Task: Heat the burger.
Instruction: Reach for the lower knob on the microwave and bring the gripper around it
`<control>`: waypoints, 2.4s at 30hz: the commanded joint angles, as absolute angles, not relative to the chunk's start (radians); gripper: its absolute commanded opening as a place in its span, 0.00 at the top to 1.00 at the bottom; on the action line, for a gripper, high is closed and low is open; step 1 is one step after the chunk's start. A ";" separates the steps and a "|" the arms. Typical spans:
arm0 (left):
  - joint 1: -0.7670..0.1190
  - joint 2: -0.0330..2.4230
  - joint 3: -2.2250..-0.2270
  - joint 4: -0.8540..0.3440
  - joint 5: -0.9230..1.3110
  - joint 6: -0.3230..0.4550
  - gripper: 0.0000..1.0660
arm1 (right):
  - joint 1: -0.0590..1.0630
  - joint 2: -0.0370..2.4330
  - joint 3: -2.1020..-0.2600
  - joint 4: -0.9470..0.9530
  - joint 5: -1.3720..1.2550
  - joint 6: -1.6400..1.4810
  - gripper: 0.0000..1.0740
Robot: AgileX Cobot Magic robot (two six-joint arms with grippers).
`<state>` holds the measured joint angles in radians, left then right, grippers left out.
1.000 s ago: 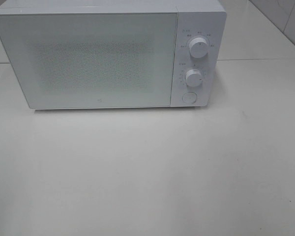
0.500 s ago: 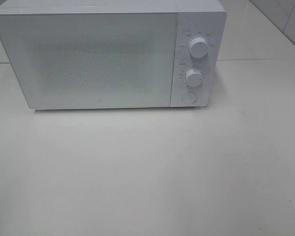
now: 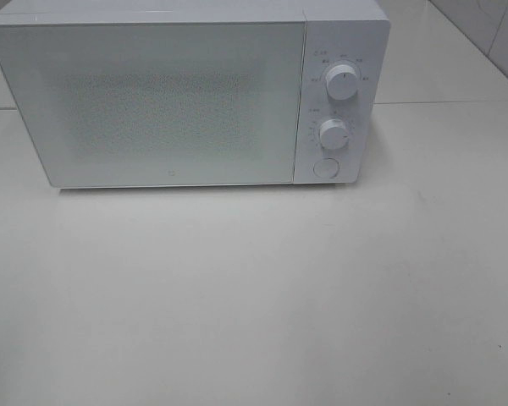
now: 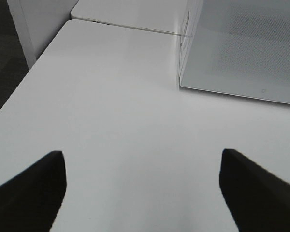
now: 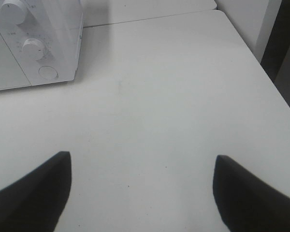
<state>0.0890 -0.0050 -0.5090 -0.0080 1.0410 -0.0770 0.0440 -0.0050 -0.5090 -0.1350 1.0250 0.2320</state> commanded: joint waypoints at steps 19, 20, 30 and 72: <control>0.092 -0.026 -0.506 -0.012 1.036 -0.085 0.23 | 0.039 -0.018 -0.529 -0.113 0.958 0.237 0.30; 0.092 -0.026 -0.506 -0.012 1.036 -0.085 0.23 | 0.039 -0.010 -0.530 -0.113 0.936 0.237 0.30; 0.092 -0.026 -0.506 -0.012 1.036 -0.085 0.23 | 0.039 0.145 -0.521 -0.102 0.813 0.236 0.30; 0.092 -0.026 -0.506 -0.012 1.036 -0.085 0.23 | 0.048 0.719 -0.278 -0.095 -0.113 0.262 0.30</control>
<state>0.0890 -0.0050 -0.5090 -0.0080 1.0410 -0.0780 0.0460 0.6730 -0.2810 -0.0980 -0.0330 0.2460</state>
